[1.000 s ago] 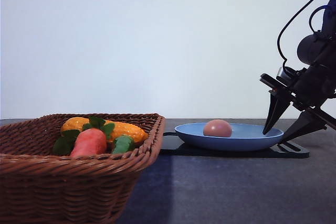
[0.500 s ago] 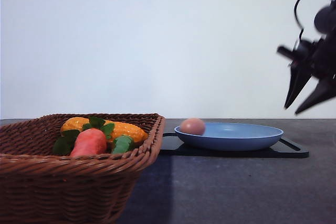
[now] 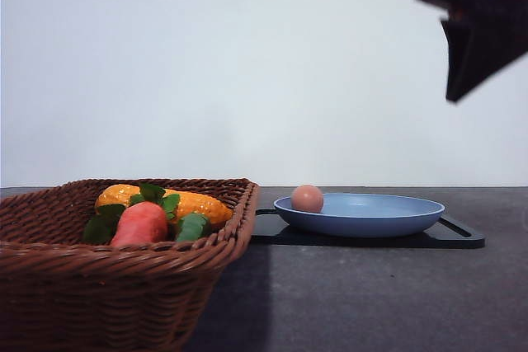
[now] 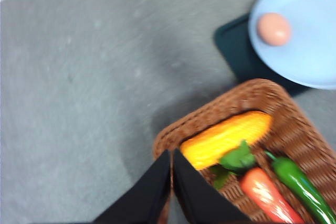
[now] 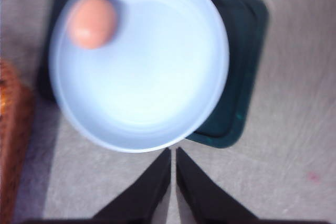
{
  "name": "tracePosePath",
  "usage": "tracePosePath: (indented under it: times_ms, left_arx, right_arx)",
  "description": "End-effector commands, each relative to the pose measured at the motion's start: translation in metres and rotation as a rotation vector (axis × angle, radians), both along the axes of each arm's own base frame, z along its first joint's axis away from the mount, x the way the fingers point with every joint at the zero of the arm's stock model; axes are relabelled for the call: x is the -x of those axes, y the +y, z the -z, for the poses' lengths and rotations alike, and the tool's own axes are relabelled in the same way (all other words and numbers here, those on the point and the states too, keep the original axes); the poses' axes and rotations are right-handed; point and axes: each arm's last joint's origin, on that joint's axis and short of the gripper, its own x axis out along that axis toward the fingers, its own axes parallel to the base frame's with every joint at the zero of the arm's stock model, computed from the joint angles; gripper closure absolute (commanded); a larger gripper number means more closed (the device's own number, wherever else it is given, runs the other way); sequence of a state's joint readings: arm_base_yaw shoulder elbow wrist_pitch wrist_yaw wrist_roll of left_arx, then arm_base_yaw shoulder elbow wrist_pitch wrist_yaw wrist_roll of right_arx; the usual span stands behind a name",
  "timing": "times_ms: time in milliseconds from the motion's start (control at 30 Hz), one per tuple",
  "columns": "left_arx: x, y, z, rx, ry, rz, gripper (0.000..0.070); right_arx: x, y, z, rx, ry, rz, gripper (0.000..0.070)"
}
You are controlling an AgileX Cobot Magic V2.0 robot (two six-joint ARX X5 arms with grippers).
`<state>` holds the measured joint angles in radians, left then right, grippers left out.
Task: Transfer egg from basket to plate and serve
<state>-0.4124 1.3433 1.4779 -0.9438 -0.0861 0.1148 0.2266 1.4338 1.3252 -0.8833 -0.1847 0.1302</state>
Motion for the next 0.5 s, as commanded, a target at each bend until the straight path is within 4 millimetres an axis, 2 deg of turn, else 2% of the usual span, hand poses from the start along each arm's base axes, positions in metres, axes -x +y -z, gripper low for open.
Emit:
tracePosePath:
  times_ms: [0, 100, 200, 333, 467]
  left_arx:
    - [-0.004, 0.008, 0.002, 0.058, 0.015, -0.012, 0.0700]
    - [-0.004, 0.025, 0.012, 0.112, 0.004, -0.055, 0.0700]
    - [0.003, 0.034, 0.021, 0.155, -0.053, -0.097, 0.0700]
    - [0.024, 0.041, 0.034, 0.221, -0.169, -0.112, 0.0700]
    - [0.050, 0.044, 0.048, 0.298, -0.275, -0.106, 0.0700]
  right_arx:
    - [0.006, 0.009, -0.004, 0.047, -0.035, -0.028, 0.0700]
    - [0.025, 0.022, -0.013, 0.101, -0.127, -0.046, 0.0700]
    - [0.043, 0.030, -0.016, 0.128, -0.226, -0.052, 0.0700]
    - [0.065, 0.033, -0.008, 0.105, -0.349, -0.062, 0.0700]
    - [0.082, 0.031, 0.007, 0.038, -0.485, -0.071, 0.0700]
